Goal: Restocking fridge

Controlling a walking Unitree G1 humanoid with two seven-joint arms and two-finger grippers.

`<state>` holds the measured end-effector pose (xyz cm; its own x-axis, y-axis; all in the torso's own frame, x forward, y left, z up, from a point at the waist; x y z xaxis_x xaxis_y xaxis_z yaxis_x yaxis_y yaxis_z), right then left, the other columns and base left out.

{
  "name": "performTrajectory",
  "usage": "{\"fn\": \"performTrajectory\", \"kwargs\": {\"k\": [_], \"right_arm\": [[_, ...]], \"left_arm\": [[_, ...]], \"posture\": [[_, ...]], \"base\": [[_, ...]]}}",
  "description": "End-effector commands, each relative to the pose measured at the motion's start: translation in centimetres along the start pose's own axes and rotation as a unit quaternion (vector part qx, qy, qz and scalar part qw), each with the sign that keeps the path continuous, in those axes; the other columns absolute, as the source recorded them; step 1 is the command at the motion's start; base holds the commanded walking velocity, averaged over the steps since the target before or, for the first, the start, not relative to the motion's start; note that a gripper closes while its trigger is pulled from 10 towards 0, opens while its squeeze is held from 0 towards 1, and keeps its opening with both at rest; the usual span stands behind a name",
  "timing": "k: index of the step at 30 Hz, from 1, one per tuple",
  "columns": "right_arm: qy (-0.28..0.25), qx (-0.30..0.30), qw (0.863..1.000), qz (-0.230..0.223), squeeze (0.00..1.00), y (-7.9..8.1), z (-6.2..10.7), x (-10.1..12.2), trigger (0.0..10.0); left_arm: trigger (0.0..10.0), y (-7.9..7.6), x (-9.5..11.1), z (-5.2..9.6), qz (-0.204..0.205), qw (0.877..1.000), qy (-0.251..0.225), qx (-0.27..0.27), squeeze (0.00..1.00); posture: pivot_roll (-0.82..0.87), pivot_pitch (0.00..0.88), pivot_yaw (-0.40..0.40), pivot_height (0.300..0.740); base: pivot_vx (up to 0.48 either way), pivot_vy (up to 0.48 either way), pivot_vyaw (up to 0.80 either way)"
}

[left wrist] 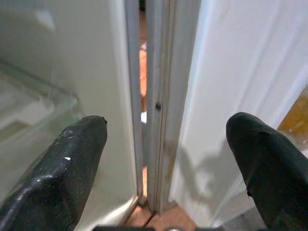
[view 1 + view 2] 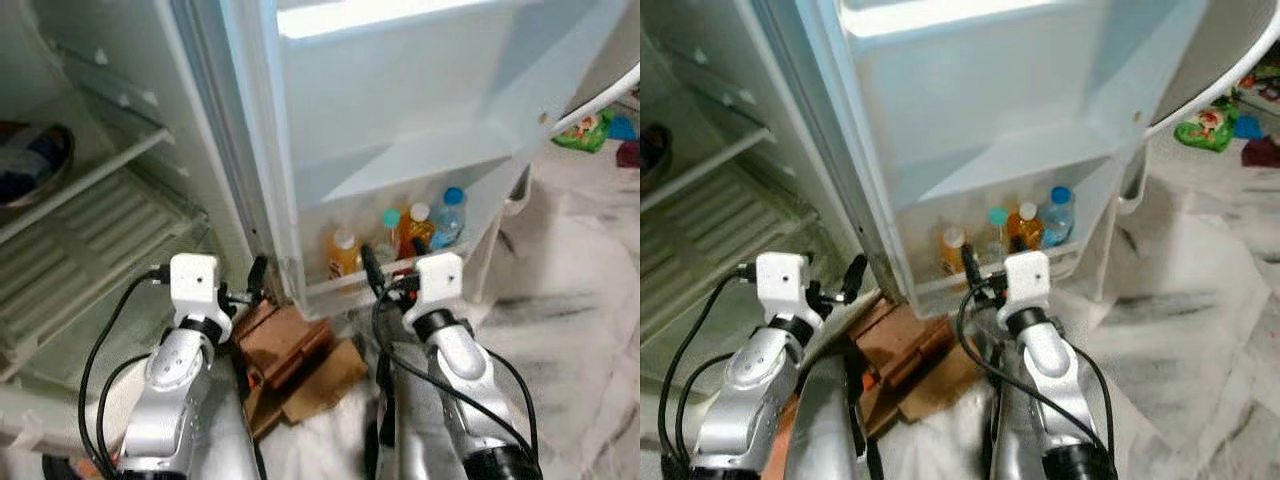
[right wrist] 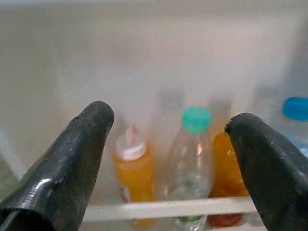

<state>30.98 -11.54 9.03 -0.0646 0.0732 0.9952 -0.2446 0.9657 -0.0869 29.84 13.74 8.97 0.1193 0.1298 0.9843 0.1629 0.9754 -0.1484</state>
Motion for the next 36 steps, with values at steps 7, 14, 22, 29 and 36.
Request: {"fn": "performTrajectory", "kwargs": {"k": [7,14,22,29,36], "right_arm": [[-0.012,-0.034,0.999,-0.008,0.00,-1.4,-1.6,1.3,10.0],[-0.027,-0.026,0.999,-0.001,0.00,-1.6,-3.0,2.8,10.0],[-0.020,-0.041,0.999,0.005,0.00,-2.4,-3.0,2.7,10.0],[0.058,-0.068,0.996,-0.018,0.00,-3.4,-0.9,-0.8,10.0],[0.109,-0.071,0.991,-0.044,0.00,-3.2,0.7,-3.4,10.0]], "left_arm": [[10.0,-0.3,-1.2,-0.5,0.005,1.000,0.004,-0.004,0.00],[10.0,-0.7,-0.5,-1.5,-0.008,1.000,-0.017,-0.010,0.00],[10.0,-0.5,0.1,-2.1,-0.017,0.999,-0.027,-0.006,0.00],[10.0,1.4,0.0,-0.9,-0.047,0.998,-0.031,0.032,0.00],[10.0,1.5,-0.9,-0.8,-0.040,0.998,-0.021,0.034,0.00]], "posture": [[0.05,0.000,0.030,0.574],[0.05,0.000,0.027,0.622],[0.04,0.000,0.032,0.665],[0.03,0.000,0.021,0.704],[0.03,0.000,0.004,0.740]], "base": [[0.000,0.000,0.00],[0.000,0.000,0.00],[0.000,0.000,0.00],[0.000,0.000,0.00],[0.000,-0.221,0.00]]}}
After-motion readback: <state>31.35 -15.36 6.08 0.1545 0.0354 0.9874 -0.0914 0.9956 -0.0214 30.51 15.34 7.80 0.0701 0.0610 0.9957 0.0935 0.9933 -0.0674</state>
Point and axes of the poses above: a point about 5 cm out from each wrist's last joint towards the gripper, its own z axis pointing back from the gripper into the wrist, its own x axis along the axis of the wrist's last joint, y = z × x, the point moved 4 cm from there along -z, pointing out of the wrist towards the gripper, and after that the axes turned 5 degrees about z, right-handed, at the moved point
